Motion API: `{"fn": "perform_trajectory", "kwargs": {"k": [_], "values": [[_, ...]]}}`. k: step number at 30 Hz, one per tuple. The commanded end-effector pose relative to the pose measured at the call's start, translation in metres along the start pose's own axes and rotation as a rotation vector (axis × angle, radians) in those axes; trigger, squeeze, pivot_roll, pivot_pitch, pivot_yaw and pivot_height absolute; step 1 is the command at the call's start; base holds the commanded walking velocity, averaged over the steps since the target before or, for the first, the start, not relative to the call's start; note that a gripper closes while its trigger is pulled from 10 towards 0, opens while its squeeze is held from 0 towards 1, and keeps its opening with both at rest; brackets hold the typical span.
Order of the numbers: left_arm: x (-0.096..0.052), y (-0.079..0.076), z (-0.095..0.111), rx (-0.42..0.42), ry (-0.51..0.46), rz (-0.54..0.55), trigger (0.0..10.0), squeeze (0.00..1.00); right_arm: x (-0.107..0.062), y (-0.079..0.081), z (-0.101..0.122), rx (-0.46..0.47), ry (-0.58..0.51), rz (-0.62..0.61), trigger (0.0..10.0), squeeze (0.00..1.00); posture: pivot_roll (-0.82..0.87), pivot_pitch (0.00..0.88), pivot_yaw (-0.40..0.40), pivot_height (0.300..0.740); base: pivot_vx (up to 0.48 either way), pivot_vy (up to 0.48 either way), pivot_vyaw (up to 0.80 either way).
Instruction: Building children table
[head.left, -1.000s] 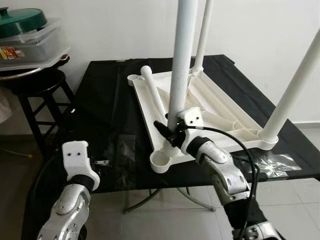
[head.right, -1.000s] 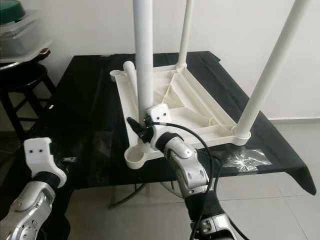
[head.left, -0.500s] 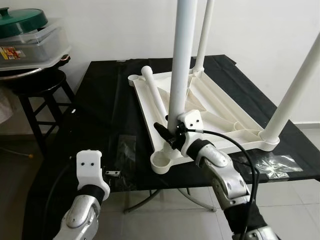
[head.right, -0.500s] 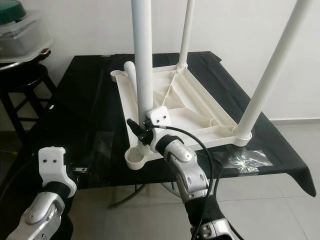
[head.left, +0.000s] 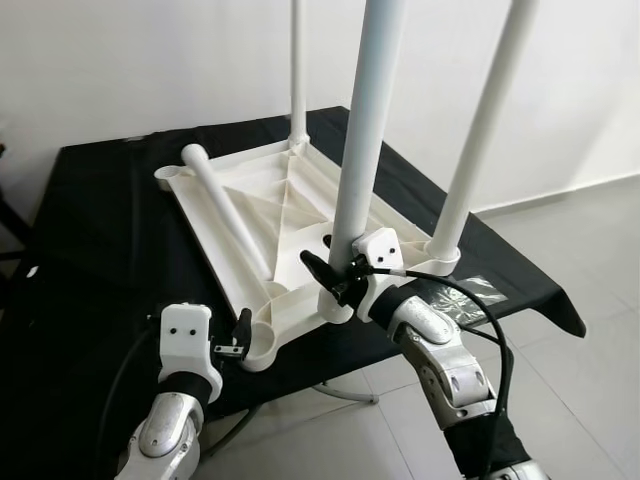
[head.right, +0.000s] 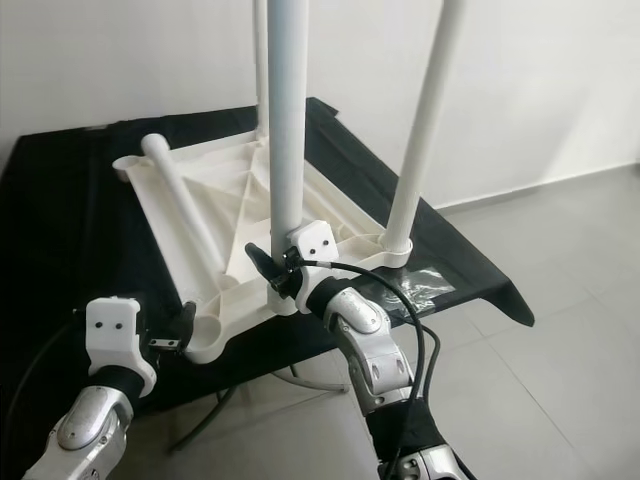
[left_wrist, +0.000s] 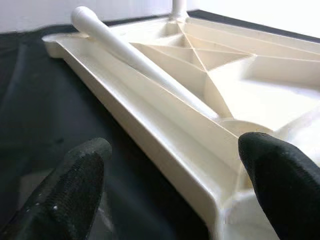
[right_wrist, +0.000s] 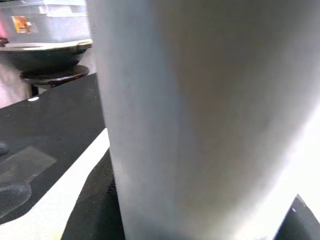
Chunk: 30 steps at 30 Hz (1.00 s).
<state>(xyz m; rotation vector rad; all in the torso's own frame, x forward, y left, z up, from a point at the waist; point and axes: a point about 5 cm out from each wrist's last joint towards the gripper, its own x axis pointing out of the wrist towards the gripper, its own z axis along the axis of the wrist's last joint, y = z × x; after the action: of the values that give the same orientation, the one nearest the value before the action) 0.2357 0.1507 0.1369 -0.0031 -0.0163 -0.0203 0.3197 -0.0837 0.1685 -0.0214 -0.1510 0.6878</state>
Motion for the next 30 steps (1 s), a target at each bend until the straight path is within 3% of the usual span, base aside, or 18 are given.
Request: {"fn": "perform_trajectory", "kwargs": {"k": [1, 12, 20, 27, 30], "values": [[-0.002, 0.004, -0.005, 0.026, 0.014, 0.018, 10.0, 0.00, 0.000, 0.002, -0.008, 0.014, 0.025, 0.009, 10.0, 0.00, 0.00, 0.030, -0.007, 0.740, 0.000, 0.000, 0.00], [-0.001, 0.005, -0.003, 0.028, 0.006, 0.020, 10.0, 0.00, 0.004, 0.000, 0.000, -0.015, 0.000, 0.012, 10.0, 0.00, 0.01, 0.034, -0.003, 0.740, 0.000, 0.000, 0.00], [-0.005, 0.006, 0.000, 0.024, 0.000, 0.025, 10.0, 0.00, 0.013, 0.003, 0.019, -0.023, -0.049, 0.110, 10.0, 0.00, 0.03, 0.059, -0.005, 0.740, 0.000, 0.000, -0.78], [-0.007, 0.006, 0.001, 0.031, 0.000, 0.027, 10.0, 0.00, 0.017, 0.011, 0.035, -0.011, -0.094, 0.272, 10.0, 0.00, 0.04, 0.076, -0.004, 0.740, 0.000, 0.000, -0.57], [-0.008, 0.012, 0.004, 0.043, 0.000, 0.057, 10.0, 0.00, 0.011, 0.024, 0.051, 0.007, -0.114, 0.480, 10.0, 0.00, 0.05, 0.093, -0.001, 0.740, 0.000, 0.427, 0.00]]}}
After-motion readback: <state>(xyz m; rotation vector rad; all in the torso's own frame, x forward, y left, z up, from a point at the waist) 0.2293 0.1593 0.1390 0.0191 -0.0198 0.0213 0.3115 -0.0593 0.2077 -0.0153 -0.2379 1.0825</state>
